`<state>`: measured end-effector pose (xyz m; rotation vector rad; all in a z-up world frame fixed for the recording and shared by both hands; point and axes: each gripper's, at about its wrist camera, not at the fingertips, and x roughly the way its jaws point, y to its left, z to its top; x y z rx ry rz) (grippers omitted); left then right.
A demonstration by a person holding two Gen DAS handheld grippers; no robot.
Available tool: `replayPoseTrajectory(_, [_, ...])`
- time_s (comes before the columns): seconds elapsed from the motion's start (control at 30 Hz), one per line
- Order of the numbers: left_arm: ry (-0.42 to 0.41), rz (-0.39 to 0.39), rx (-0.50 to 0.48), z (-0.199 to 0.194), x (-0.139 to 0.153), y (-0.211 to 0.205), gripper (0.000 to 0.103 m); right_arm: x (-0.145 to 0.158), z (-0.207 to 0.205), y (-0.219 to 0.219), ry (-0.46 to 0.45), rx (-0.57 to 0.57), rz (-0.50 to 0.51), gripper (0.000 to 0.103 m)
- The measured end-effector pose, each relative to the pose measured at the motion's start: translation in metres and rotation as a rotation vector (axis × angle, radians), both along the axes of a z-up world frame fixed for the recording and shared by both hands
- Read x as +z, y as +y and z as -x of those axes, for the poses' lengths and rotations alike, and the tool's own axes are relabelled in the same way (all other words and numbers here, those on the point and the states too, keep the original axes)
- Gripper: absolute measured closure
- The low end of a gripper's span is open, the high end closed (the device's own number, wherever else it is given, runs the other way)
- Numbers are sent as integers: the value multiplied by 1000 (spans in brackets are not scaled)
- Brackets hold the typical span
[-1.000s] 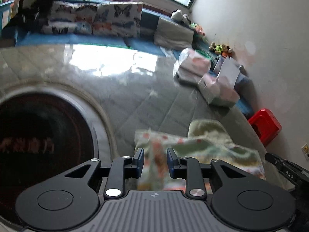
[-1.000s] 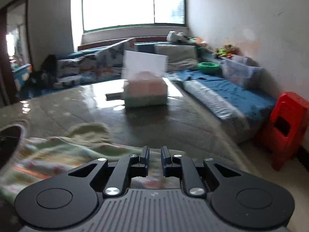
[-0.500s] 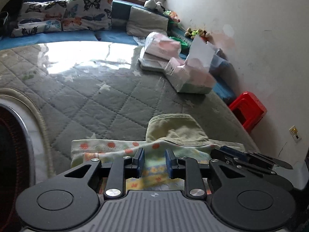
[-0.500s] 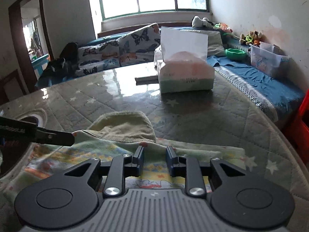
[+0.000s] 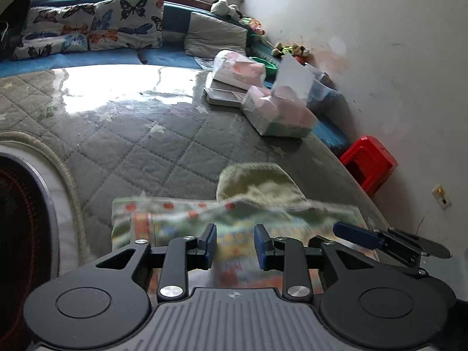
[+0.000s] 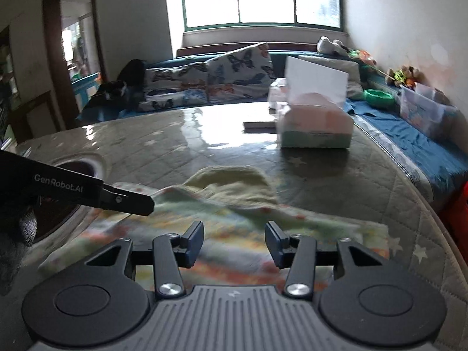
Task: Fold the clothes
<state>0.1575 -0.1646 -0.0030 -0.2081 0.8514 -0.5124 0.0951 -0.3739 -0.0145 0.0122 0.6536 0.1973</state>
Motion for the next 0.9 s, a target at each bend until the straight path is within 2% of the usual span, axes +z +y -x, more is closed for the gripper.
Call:
replayPoseTrajectory(0.03, [-6, -2, -6, 7, 1, 2, 66, 0, 5, 3, -1, 6, 3, 55])
replayPoseTrajectory(0.1, [-14, -10, -11, 21, 2, 5, 62, 0, 16, 7, 2, 12, 10, 45])
replayPoseTrajectory(0.33, [-67, -69, -41, 66, -1, 14, 56, -7, 50, 19, 17, 24, 39, 43])
replayPoseTrajectory(0.4, [-73, -83, -46, 75, -5, 16, 55, -11, 59, 20, 16, 17, 40, 39])
replayPoseTrajectory(0.57, [-100, -107, -38, 86, -8, 16, 48, -11, 70, 20, -10, -4, 40, 38])
replayPoseTrajectory(0.6, [-99, -100, -34, 86, -7, 17, 47, -9, 72, 19, -16, -13, 36, 32])
replayPoseTrajectory(0.67, [-96, -89, -27, 88, -5, 20, 41, -9, 75, 20, -27, -21, 47, 23])
replayPoseTrajectory(0.73, [-90, -85, -17, 90, -5, 23, 37, -12, 78, 22, -28, -28, 68, 23])
replayPoseTrajectory(0.8, [-91, -86, -5, 94, -4, 26, 32, -15, 80, 22, -27, -38, 64, 16])
replayPoseTrajectory(0.9, [-92, -87, 10, 101, -4, 31, 20, -14, 84, 21, -33, -59, 52, 12])
